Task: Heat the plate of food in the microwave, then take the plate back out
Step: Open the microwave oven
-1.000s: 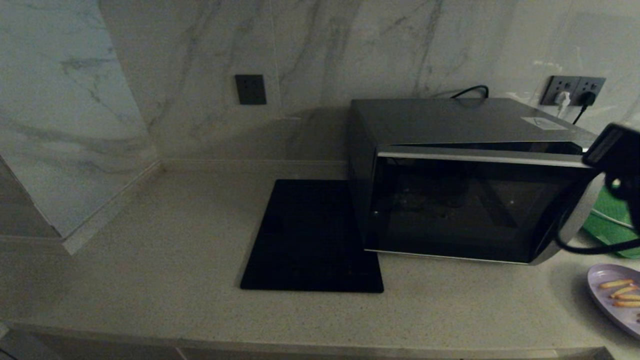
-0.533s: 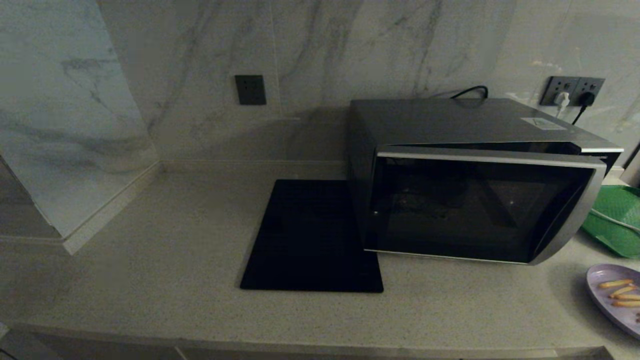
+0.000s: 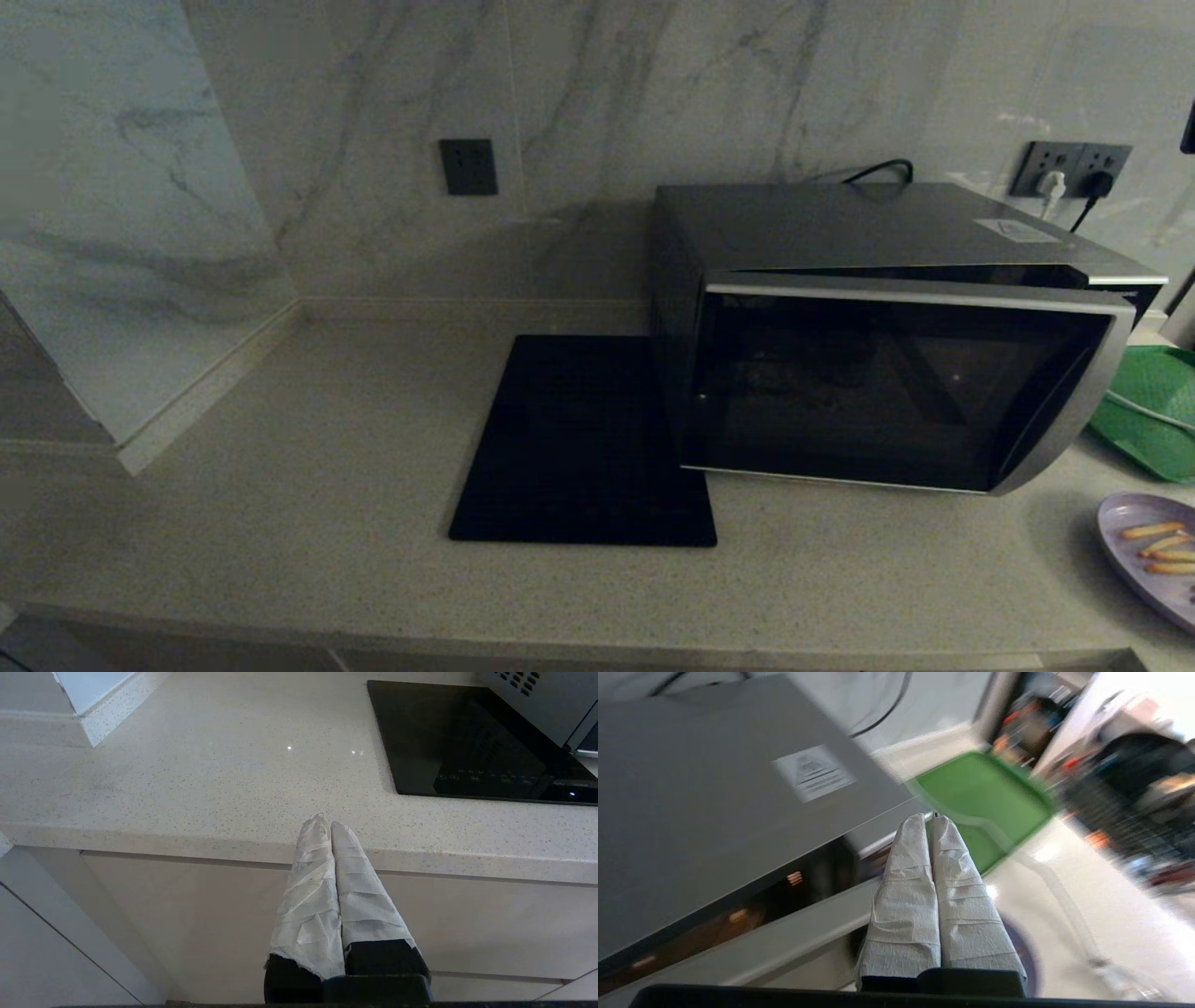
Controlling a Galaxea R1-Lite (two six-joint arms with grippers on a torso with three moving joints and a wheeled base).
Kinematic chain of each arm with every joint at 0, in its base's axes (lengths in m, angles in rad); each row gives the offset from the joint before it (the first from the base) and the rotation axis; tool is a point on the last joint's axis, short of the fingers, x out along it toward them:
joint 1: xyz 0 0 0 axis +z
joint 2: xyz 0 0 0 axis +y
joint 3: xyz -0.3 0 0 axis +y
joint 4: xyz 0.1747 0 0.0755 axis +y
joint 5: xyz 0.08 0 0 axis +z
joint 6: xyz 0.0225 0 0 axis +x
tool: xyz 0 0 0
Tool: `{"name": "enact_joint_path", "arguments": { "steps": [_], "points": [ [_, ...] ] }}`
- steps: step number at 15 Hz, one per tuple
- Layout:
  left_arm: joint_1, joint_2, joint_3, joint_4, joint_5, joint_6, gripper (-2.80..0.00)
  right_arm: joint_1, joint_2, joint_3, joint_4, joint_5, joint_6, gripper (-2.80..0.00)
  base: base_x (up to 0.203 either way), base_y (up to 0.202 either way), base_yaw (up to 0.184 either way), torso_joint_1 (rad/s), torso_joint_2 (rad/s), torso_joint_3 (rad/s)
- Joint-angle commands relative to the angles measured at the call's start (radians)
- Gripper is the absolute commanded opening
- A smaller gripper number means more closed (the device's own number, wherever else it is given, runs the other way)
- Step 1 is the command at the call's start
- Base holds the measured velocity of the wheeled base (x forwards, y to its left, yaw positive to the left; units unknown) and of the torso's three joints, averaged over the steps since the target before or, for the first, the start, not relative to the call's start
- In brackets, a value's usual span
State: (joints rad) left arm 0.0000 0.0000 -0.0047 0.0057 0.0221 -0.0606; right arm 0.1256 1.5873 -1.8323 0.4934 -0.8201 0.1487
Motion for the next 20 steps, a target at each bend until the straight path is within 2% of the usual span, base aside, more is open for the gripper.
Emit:
{"name": "enact_joint_path", "arguments": {
  "steps": [1, 4, 7, 10, 13, 20],
  "points": [
    [0.0, 0.0, 0.0, -0.001, 0.001, -0.001, -2.8, -0.032, 0.057, -0.14, 0.201, 0.094, 0.126, -2.8, 0.0, 0.0, 0.0, 0.0, 0.0, 0.0],
    [0.0, 0.0, 0.0, -0.001, 0.001, -0.001, -2.8, -0.113, 0.087, -0.152, 0.268, 0.246, 0.254, -2.8, 0.0, 0.0, 0.0, 0.0, 0.0, 0.0],
    [0.0, 0.0, 0.0, -0.001, 0.001, -0.001, -2.8, -0.18, 0.093, -0.153, 0.369, 0.465, 0.39, -2.8, 0.0, 0.0, 0.0, 0.0, 0.0, 0.0],
    [0.0, 0.0, 0.0, -0.001, 0.001, -0.001, -2.8, -0.22, 0.108, -0.151, 0.388, 0.606, 0.432, -2.8, 0.0, 0.0, 0.0, 0.0, 0.0, 0.0],
    [0.0, 0.0, 0.0, -0.001, 0.001, -0.001, -2.8, -0.225, 0.114, -0.152, 0.386, 0.652, 0.433, -2.8, 0.0, 0.0, 0.0, 0.0, 0.0, 0.0],
    [0.0, 0.0, 0.0, -0.001, 0.001, -0.001, -2.8, -0.242, 0.188, -0.153, 0.374, 0.66, 0.434, -2.8, 0.0, 0.0, 0.0, 0.0, 0.0, 0.0]
  ]
}}
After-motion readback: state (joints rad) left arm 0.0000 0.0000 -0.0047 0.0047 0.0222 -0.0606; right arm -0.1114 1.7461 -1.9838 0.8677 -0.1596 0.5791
